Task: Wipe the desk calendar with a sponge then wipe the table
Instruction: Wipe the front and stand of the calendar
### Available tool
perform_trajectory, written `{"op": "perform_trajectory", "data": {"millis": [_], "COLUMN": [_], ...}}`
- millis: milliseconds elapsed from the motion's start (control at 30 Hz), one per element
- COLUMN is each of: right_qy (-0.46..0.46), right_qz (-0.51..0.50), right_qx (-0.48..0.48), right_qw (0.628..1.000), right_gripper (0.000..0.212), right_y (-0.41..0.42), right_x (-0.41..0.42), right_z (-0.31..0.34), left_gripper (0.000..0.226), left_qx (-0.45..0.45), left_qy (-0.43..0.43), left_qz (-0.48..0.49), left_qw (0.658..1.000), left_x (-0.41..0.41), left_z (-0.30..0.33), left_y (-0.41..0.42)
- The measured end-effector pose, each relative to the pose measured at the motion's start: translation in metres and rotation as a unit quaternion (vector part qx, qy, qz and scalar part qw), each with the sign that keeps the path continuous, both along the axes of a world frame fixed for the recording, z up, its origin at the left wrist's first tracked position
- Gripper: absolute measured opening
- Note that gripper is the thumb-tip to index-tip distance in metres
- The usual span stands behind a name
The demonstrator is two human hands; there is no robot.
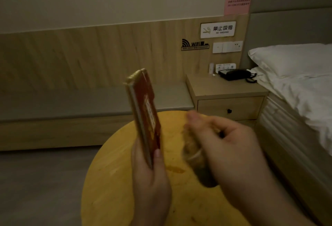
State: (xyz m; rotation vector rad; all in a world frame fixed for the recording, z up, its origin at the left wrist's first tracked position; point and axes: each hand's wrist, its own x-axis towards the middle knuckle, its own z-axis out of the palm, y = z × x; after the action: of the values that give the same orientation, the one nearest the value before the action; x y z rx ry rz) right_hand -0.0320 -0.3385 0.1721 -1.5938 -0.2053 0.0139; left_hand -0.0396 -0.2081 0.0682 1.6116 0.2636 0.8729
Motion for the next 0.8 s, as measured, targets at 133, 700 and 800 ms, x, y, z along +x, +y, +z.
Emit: {"op": "perform_trajectory", "data": {"millis": [133, 700, 800], "right_qy": [0.244, -0.585, -0.558], "right_qz": [0.0, -0.031, -0.033], "right_qx": [0.208, -0.354, -0.392], "right_qw": [0.947, 0.729, 0.731], "right_gripper": [0.038, 0.031, 0.039], "right_y": [-0.042, -0.046, -0.039], "right_x": [0.039, 0.101, 0.097], "right_z": [-0.014, -0.058, -0.065], "left_gripper": [0.047, 0.063, 0.044], "left_qx": [-0.195, -0.387, -0.4], "left_qy": [0.007, 0.032, 0.028], "left_qz": [-0.069, -0.34, -0.332], "left_qw": [0.978, 0.857, 0.854], "left_x": [0.0, 0.001, 0.005], "left_z": [0.007, -0.016, -0.02], "left_y": [0.061, 0.105, 0.107]}}
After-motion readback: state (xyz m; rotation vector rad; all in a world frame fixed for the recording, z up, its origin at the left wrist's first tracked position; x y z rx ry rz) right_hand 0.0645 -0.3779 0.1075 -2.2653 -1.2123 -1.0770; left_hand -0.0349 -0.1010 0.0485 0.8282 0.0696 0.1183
